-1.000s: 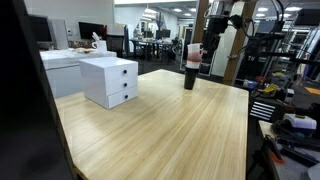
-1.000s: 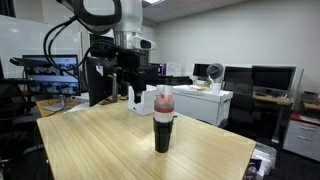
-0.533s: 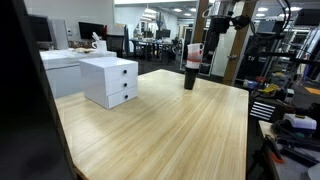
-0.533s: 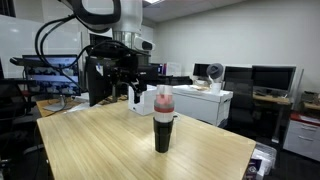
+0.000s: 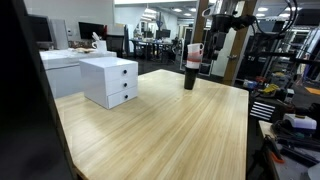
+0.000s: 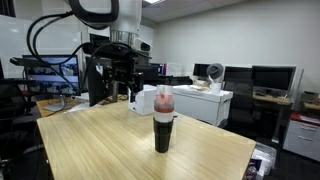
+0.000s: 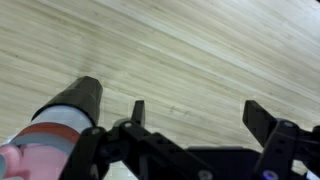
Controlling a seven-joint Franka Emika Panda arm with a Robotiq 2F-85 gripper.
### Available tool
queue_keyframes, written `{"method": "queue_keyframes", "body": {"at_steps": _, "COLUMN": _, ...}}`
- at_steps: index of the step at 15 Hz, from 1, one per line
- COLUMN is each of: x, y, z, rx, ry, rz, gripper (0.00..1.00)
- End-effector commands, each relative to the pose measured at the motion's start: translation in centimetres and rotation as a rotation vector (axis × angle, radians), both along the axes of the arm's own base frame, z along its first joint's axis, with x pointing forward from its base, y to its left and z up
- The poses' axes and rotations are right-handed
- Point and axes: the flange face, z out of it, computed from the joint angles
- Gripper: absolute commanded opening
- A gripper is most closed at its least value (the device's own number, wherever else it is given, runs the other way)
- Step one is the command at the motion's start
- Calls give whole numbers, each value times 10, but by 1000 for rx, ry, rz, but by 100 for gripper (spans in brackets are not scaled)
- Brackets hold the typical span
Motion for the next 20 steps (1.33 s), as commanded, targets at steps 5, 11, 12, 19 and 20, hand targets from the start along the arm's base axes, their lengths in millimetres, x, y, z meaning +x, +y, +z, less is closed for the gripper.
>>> {"method": "queue_keyframes", "body": {"at_steps": 5, "x": -7, "y": 64, "z": -10, "rx": -5, "ry": -13, "rz": -44, "gripper": 100}}
{"method": "queue_keyframes", "body": {"at_steps": 11, "x": 24, "y": 115, "z": -15, "rx": -78, "ry": -62, "rz": -115, "gripper": 100}}
{"method": "queue_keyframes", "body": {"at_steps": 12, "x": 30, "y": 123, "z": -16, "rx": -90, "ry": -63, "rz": -128, "gripper": 100}}
{"method": "queue_keyframes", "body": {"at_steps": 19, "x": 32, "y": 129, "z": -19, "rx": -124, "ry": -32, "rz": -124, "gripper": 100}}
{"method": "queue_keyframes", "body": {"at_steps": 20, "x": 32, "y": 128, "z": -20, "rx": -126, "ry": -30, "rz": -125, "gripper": 100}}
